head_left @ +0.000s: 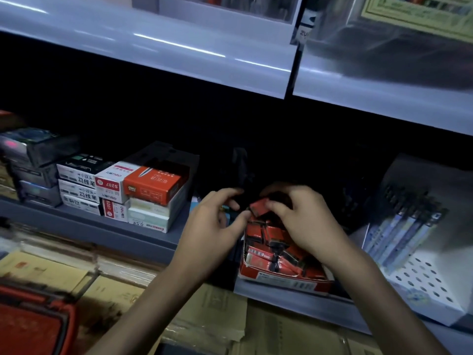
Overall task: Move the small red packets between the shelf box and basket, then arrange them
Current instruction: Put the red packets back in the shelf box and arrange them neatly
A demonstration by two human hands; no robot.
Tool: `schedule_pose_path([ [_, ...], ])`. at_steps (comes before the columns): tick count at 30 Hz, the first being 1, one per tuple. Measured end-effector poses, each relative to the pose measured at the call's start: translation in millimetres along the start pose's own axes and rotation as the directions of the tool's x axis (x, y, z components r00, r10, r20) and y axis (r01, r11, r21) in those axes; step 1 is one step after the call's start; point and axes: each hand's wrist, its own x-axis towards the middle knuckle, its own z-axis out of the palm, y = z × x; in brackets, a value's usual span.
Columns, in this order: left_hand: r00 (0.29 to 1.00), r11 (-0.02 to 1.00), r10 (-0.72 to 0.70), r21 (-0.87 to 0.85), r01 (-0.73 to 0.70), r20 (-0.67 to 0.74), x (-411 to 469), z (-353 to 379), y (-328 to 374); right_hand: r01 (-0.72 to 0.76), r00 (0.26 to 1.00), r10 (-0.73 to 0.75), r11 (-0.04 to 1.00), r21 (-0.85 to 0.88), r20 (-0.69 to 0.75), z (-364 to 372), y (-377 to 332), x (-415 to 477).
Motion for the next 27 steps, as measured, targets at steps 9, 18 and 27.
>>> schedule_pose_path([
  [9, 0.958, 0.935, -0.257, -0.285, 0.212, -0.131, 3, 4, -4, -0.105, 0.993, 0.108, 0.993, -0.052, 0.057, -9, -2, 4],
  [18, 0.915, 0.806, -0.400, -0.491, 0.330, -0.042, -2, 12, 2, -0.154, 0.947, 0.245, 0.913, -0.377, 0.207, 0, -6, 10],
  [27, 0.926, 0.860, -0.372, -0.403, 0.314, -0.072, -8, 16, 9, -0.402, 0.883, 0.426, 0.903, -0.152, 0.198, 8, -14, 16],
])
